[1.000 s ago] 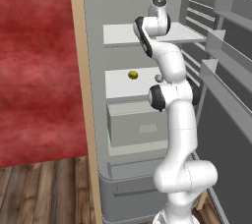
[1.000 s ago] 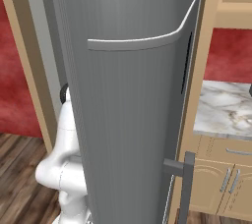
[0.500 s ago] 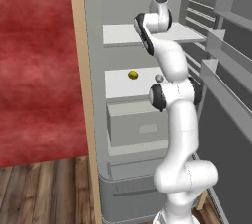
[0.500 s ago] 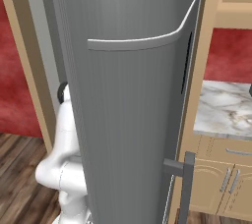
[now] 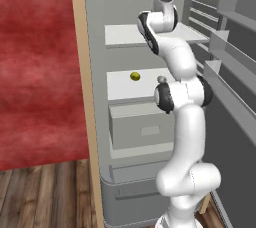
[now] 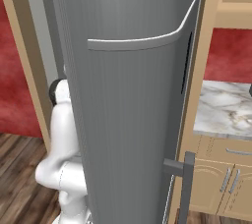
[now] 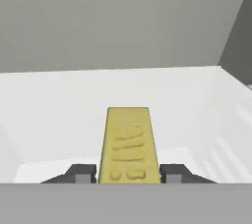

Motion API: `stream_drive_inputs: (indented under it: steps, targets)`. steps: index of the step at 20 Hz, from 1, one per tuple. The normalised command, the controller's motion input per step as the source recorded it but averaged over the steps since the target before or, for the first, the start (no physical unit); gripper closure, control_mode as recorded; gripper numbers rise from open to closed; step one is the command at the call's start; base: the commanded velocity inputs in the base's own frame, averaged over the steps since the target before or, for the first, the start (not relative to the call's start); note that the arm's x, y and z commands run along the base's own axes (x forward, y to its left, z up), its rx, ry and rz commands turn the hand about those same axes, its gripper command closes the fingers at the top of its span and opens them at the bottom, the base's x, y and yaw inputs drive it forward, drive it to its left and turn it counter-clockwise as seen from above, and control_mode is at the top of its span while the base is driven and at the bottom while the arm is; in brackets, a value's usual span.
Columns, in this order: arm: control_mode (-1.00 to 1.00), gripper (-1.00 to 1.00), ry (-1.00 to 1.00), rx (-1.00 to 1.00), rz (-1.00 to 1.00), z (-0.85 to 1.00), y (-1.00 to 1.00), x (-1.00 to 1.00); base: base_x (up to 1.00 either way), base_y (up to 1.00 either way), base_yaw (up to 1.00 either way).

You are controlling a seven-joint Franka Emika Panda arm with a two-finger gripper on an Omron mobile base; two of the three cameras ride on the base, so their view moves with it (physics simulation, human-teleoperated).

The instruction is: Pick the egg and butter from the fridge and place them by the bowl for mixing.

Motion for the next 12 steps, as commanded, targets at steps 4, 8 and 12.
stream_drive_inputs:
  steps: [4, 8, 12]
  targets:
    - [-1.0, 1.0, -0.45, -0.11, 0.0, -0.04, 0.0, -0.37, 0.0, 0.0, 0.0]
    - [-1.0, 1.0, -0.32, -0.1, 0.0, -0.12, 0.0, -0.11, 0.0, 0.0, 0.0]
    - [-1.0, 1.0, 0.0, 0.0, 0.0, 0.0, 0.0, 0.0, 0.0, 0.0, 0.0]
